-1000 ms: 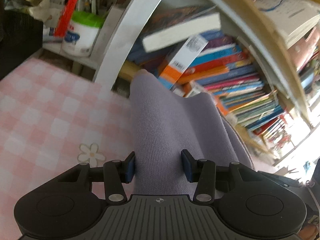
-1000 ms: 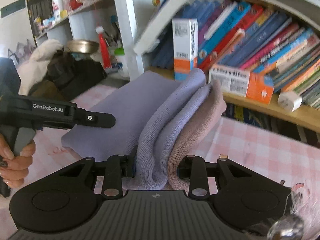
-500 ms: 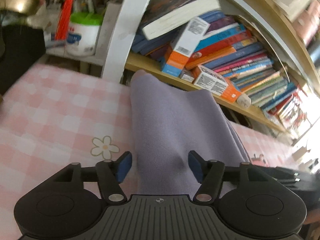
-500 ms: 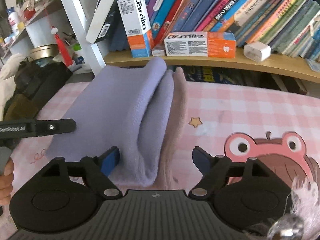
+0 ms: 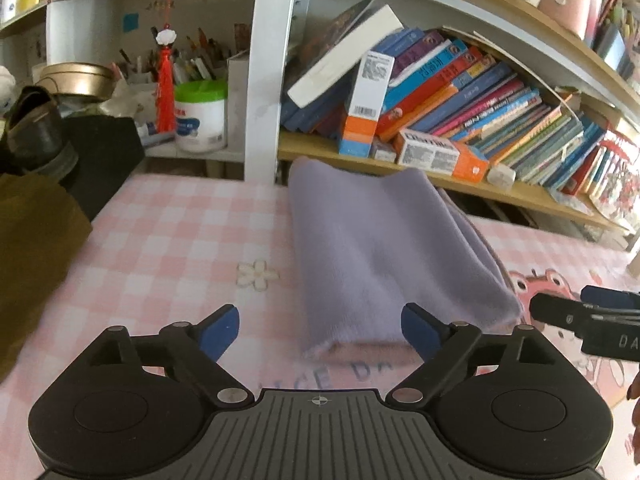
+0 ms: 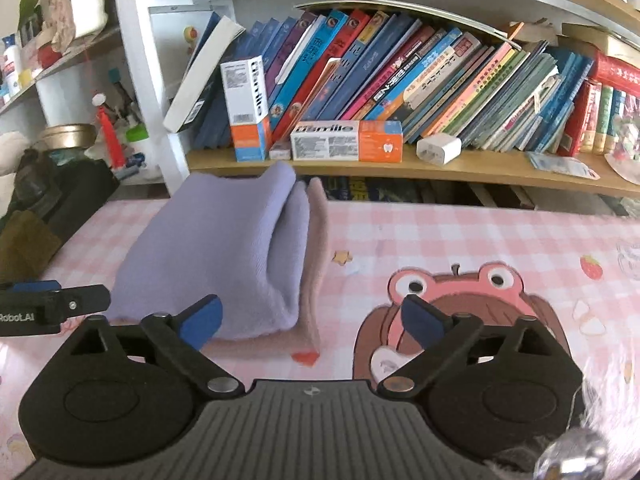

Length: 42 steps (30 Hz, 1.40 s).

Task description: Fold clothes

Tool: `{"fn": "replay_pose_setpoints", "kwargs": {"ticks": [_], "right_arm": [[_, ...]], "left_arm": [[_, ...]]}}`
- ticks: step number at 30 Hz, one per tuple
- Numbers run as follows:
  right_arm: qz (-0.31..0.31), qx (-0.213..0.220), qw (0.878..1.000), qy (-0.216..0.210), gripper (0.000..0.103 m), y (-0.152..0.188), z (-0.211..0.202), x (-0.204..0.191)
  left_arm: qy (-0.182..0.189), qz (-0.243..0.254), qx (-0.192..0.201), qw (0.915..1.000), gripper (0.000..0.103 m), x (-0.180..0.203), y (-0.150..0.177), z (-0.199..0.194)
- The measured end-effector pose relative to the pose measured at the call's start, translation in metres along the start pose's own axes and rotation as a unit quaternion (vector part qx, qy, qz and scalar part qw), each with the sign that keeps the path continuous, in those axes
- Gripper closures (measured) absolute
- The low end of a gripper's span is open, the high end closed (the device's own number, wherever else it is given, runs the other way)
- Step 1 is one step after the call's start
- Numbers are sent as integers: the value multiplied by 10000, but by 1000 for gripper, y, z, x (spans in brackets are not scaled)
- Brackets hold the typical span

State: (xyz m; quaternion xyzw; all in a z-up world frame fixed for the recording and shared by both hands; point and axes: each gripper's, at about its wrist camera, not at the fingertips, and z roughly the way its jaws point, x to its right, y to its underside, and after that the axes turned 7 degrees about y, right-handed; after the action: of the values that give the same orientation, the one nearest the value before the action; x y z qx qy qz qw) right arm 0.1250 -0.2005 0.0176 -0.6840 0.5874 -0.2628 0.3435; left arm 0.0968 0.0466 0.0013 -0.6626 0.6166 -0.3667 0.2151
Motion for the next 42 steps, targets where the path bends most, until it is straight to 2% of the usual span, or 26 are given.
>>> {"fn": "replay_pose_setpoints", "kwargs": {"ticks": [3,9,18,42], "right_arm": [[-16,-51,10000,26,3,12,-11,-5],[99,-131,9993,340,3,36,-37,-13],[-67,17,9986,520,0,62,-66,-20],[90,-77,9984,559,0,70,-76,-19]], "left_arm": [[-76,22,-40,10000,9,7,10,-10],[-174,10,-139,9998,9,24,33,-32],[-169,175,-296,9993,9,36,53,-45],[-197,400,-147,9989,8,46,58,-59]]}}
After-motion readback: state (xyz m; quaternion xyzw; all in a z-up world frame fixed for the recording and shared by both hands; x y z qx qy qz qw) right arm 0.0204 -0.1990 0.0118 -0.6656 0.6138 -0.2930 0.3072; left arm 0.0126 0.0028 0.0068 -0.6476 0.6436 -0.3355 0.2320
